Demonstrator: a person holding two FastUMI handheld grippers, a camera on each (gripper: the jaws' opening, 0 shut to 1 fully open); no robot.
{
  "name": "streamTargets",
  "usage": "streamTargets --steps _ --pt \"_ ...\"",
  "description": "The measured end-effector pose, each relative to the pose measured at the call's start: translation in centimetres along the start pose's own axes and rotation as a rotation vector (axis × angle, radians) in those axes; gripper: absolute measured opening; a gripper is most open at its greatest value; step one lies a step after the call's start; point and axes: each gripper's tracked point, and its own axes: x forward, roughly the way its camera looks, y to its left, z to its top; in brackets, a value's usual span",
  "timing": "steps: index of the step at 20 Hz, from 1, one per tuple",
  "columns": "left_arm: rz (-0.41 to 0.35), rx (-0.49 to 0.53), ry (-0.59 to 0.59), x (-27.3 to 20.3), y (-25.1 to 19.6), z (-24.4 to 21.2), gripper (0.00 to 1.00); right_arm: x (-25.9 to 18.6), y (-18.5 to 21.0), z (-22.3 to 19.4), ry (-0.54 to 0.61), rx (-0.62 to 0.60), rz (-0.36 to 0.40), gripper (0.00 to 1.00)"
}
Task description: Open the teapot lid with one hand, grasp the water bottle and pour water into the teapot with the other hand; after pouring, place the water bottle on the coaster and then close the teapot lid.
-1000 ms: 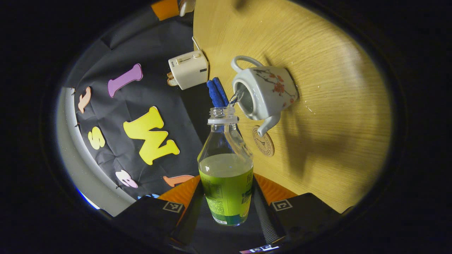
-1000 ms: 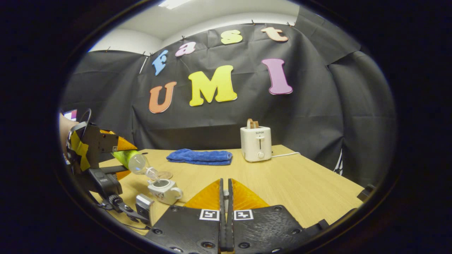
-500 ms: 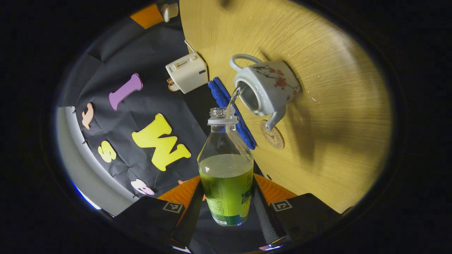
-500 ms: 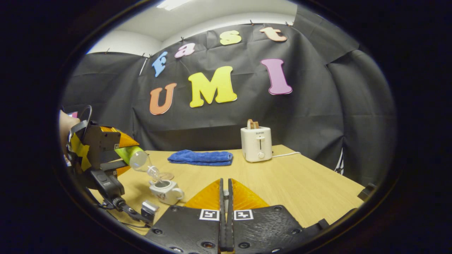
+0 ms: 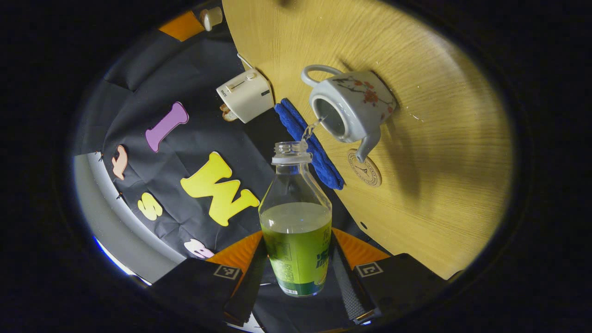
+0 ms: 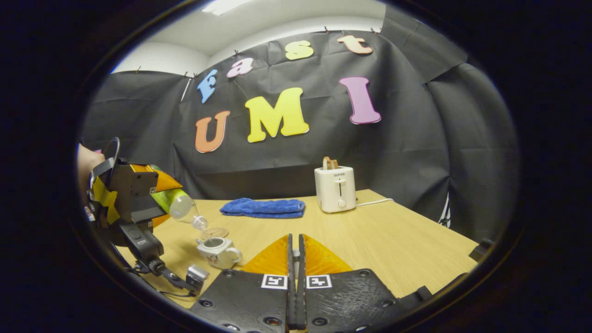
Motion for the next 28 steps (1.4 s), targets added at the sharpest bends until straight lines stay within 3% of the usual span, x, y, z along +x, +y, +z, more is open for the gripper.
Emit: streamTargets --steps 17,24,28 --pt "0.073 0.154 0.020 -0.1 2.4 0.1 0.76 0.1 -0.5 -0.1 -0.004 0.032 0.000 0.00" --pt "0.069 0.146 0.011 -0.3 2.3 0.2 0.75 0.0 -0.6 -0.1 -0.002 0.031 -0.001 0.00" --pt "0.046 0.076 0.007 -0.2 1.7 -0.4 0.75 0.1 -0.6 -0.5 0.013 0.029 -0.012 0.00"
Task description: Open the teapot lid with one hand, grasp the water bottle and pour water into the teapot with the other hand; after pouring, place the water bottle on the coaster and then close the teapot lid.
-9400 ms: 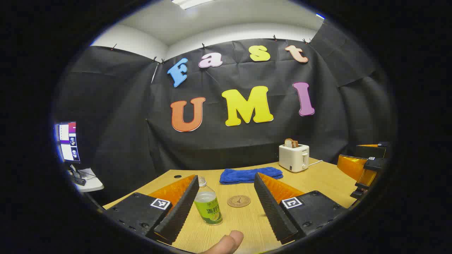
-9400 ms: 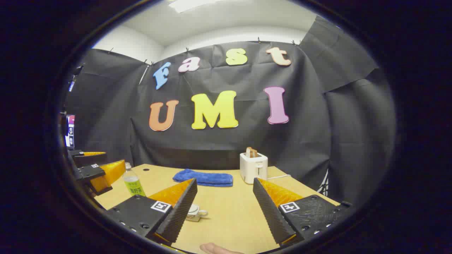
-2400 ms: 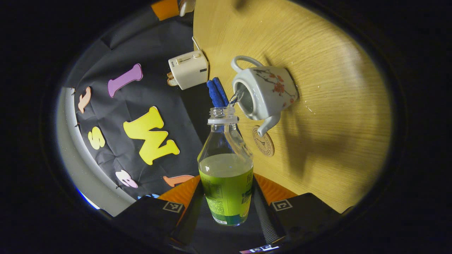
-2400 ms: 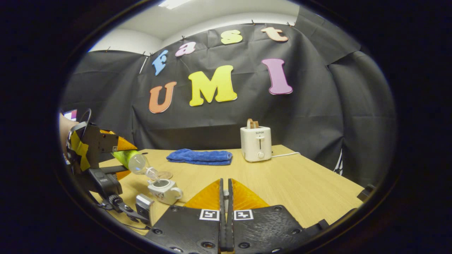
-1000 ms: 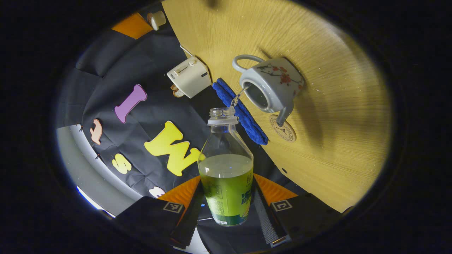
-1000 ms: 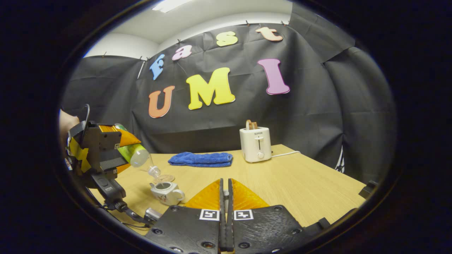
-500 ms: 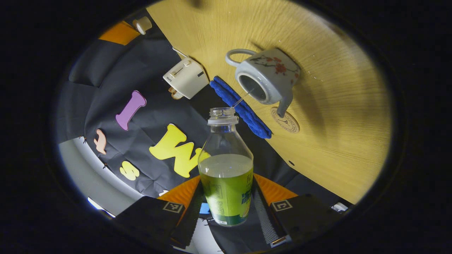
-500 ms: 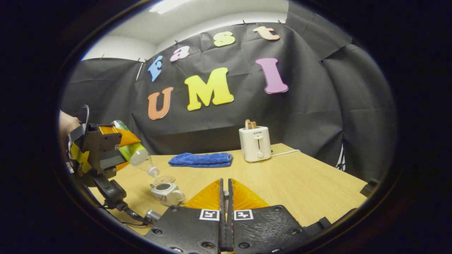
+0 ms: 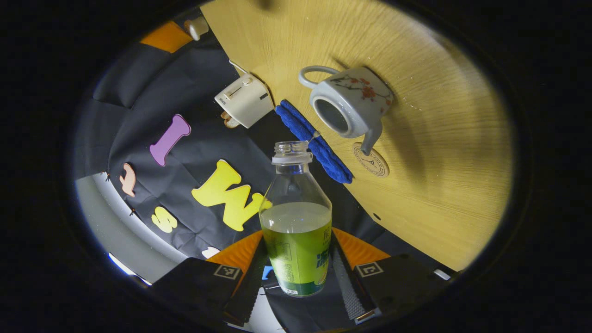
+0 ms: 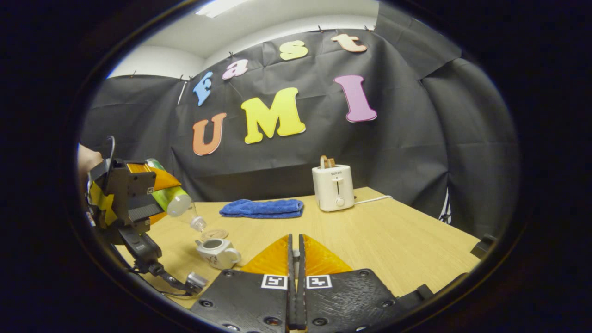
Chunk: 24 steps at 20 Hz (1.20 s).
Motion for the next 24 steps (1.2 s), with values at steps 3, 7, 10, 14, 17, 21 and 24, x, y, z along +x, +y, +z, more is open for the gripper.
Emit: streamTargets --steps 3,7,10,14,17,21,24 --pt "0.004 -0.046 -0.005 0.3 -0.6 0.0 0.72 0.1 0.3 -0.2 0.009 -0.008 -0.007 0.00" --pt "0.002 -0.091 -0.013 0.8 -1.6 -0.4 0.75 0.1 0.6 -0.9 0.029 -0.026 -0.017 0.00" --pt "0.029 -0.129 -0.033 0.7 -1.4 -0.5 0.72 0.1 0.4 -1.1 0.044 -0.037 -0.037 0.00" --pt "0.088 -0.299 -0.092 0.6 -0.9 -0.1 0.75 0.5 0.0 -1.0 0.053 -0.063 -0.072 0.00" --pt "0.101 -0.655 -0.171 1.4 -0.6 0.6 0.75 0.8 0.0 -0.7 0.058 -0.084 -0.093 0.00" --pt "0.027 -1.157 -0.231 1.8 -1.4 0.8 0.75 1.3 0.9 -0.3 0.065 -0.128 -0.100 0.00" --pt "-0.034 -1.541 -0.245 3.2 -2.6 0.4 0.75 1.8 2.2 -0.3 0.074 -0.118 -0.087 0.00"
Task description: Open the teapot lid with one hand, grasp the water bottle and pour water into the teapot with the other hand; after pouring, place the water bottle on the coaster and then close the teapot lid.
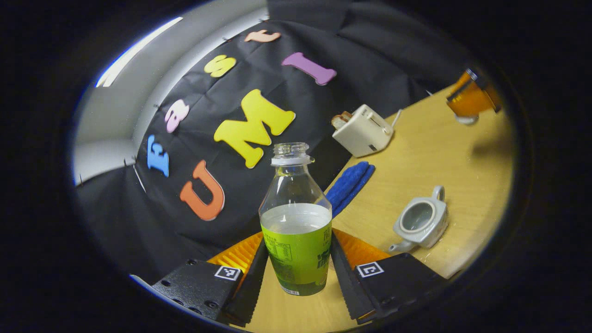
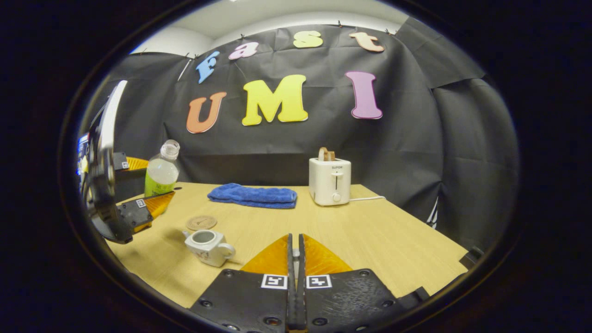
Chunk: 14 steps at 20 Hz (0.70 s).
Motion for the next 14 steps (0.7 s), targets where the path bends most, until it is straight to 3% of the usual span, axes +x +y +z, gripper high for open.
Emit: streamTargets --steps 3,6,9,14 --pt "-0.049 -0.335 -0.002 1.4 -0.8 -1.4 0.76 0.3 0.8 0.1 -0.003 -0.009 0.000 0.00" --pt "-0.073 -0.518 -0.065 2.0 0.3 -0.8 0.76 0.7 1.3 -0.6 0.011 -0.019 0.006 0.00" --pt "-0.118 -0.656 -0.095 2.8 0.8 -0.4 0.76 0.9 1.6 -1.0 0.026 -0.019 0.022 0.00" --pt "-0.148 -0.726 -0.071 6.4 1.0 -1.4 0.77 1.9 0.9 -1.8 0.048 0.013 0.036 0.00"
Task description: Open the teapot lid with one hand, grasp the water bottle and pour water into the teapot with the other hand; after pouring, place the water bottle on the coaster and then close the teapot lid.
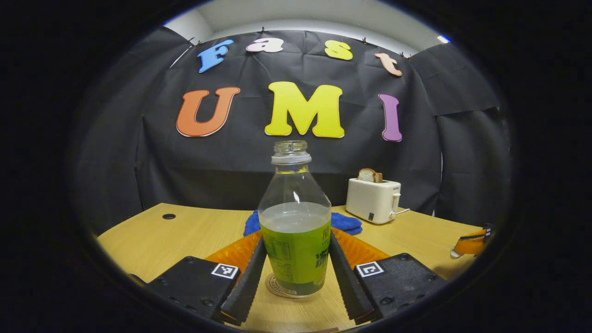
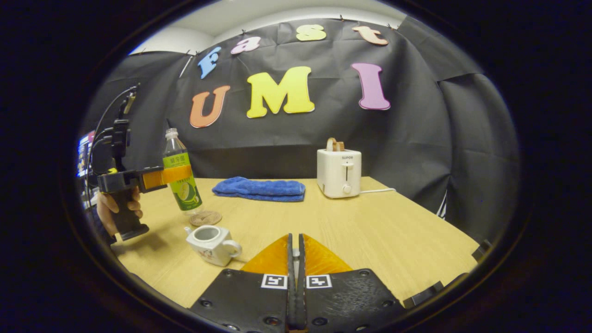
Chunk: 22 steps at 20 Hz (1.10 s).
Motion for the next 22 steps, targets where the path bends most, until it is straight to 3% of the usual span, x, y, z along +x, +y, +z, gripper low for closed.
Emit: streamTargets --steps 5,12,16,22 --pt "0.032 0.004 0.103 2.6 1.0 -3.6 0.78 0.6 -0.4 -0.3 0.007 -0.013 0.007 0.00" --pt "0.022 -0.008 0.094 3.0 1.0 -3.9 0.80 1.1 0.3 -1.4 0.037 -0.012 0.023 0.00" --pt "0.016 -0.013 0.086 2.6 1.0 -3.9 0.90 0.9 1.4 -1.2 0.036 -0.030 0.030 0.00" --pt "0.039 0.028 0.021 1.3 1.8 -1.5 0.96 1.3 4.7 0.5 0.024 -0.053 0.083 0.00"
